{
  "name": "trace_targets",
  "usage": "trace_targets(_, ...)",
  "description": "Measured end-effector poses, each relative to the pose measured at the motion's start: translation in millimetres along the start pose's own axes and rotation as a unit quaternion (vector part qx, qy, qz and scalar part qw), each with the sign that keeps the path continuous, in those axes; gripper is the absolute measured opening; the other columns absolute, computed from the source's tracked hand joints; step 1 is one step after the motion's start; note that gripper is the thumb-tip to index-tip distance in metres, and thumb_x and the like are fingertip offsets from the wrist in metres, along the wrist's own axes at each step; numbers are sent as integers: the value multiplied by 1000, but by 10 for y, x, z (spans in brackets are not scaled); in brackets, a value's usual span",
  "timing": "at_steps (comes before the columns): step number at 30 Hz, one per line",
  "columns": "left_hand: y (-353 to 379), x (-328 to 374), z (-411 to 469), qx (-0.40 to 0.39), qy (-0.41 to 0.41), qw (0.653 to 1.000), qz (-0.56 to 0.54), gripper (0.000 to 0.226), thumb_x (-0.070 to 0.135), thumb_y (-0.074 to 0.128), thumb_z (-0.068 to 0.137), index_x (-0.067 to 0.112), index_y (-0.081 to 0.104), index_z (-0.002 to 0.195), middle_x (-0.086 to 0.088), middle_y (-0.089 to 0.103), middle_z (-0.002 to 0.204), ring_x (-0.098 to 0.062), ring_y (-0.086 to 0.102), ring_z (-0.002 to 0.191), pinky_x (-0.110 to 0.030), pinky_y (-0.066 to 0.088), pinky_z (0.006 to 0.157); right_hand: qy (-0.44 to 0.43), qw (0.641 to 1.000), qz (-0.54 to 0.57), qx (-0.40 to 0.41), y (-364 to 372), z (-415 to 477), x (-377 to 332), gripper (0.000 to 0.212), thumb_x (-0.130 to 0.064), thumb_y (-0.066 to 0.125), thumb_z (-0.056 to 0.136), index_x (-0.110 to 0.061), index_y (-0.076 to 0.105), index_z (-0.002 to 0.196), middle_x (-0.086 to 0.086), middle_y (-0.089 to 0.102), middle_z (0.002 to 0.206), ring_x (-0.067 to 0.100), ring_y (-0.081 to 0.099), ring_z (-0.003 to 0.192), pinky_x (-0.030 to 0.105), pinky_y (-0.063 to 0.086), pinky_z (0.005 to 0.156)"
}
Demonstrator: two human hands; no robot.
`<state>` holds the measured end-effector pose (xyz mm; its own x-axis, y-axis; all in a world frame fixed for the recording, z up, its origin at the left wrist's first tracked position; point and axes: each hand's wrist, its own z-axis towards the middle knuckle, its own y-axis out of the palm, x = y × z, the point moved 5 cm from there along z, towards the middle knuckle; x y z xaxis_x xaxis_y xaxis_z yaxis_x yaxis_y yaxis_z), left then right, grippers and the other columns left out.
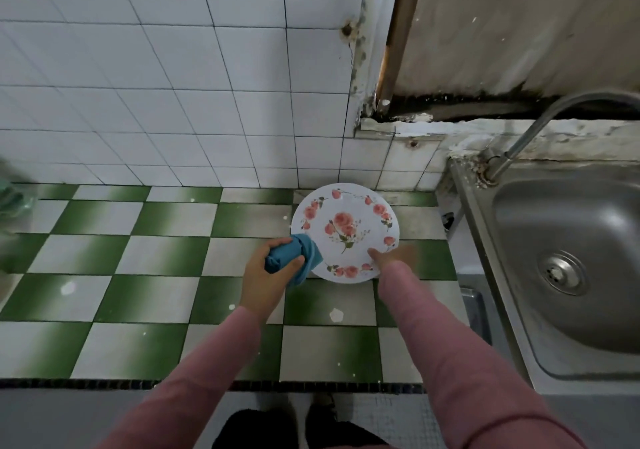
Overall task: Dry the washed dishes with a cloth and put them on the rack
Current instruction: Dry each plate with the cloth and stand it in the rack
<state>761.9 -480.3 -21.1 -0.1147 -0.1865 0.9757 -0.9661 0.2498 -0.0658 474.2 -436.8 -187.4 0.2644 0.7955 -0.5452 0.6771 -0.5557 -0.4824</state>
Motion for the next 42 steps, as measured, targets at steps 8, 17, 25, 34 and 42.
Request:
trace_targets(8, -96, -61, 144, 13, 1, 1000, 16, 36, 11, 74, 85, 23, 61, 116, 5, 54, 123, -16, 56, 111, -25, 59, 78, -45, 998, -31, 18, -98, -842, -201, 81, -12, 89, 70, -3, 38, 131, 19, 50, 133, 39, 56, 119, 47, 52, 98)
trace_targets(17, -175, -81, 148, 34, 8, 999, 15, 36, 12, 73, 86, 24, 59, 117, 6, 52, 122, -13, 56, 107, -19, 58, 71, -79, 996, -3, 30, -130, -972, -128, 57, -4, 73, 87, 2, 36, 130, 24, 54, 132, 40, 57, 119, 41, 50, 95)
trace_targets(25, -186, -115, 104, 45, 9, 999, -4, 36, 11, 73, 86, 25, 59, 117, 4, 52, 124, -14, 56, 108, -17, 57, 67, -72, 997, -7, 17, -232, -919, -157, 54, -7, 72, 87, 2, 38, 128, 22, 58, 128, 38, 61, 113, 41, 53, 93)
trace_targets(34, -201, -63, 105, 56, 16, 998, 3, 36, 14, 74, 85, 25, 60, 117, 4, 52, 125, -16, 55, 109, -22, 58, 73, -37, 999, -16, -13, -226, -792, -153, 36, -9, 68, 87, -3, 55, 120, 15, 67, 107, 31, 67, 92, 43, 59, 83)
trace_targets(42, -164, -7, 161, 60, 20, 998, 11, 36, 15, 74, 86, 24, 60, 117, 3, 53, 122, -15, 56, 107, -24, 59, 75, -39, 994, 100, -38, -384, -766, -97, 24, -1, 47, 96, -7, 47, 120, 14, 63, 101, 27, 64, 84, 36, 58, 75)
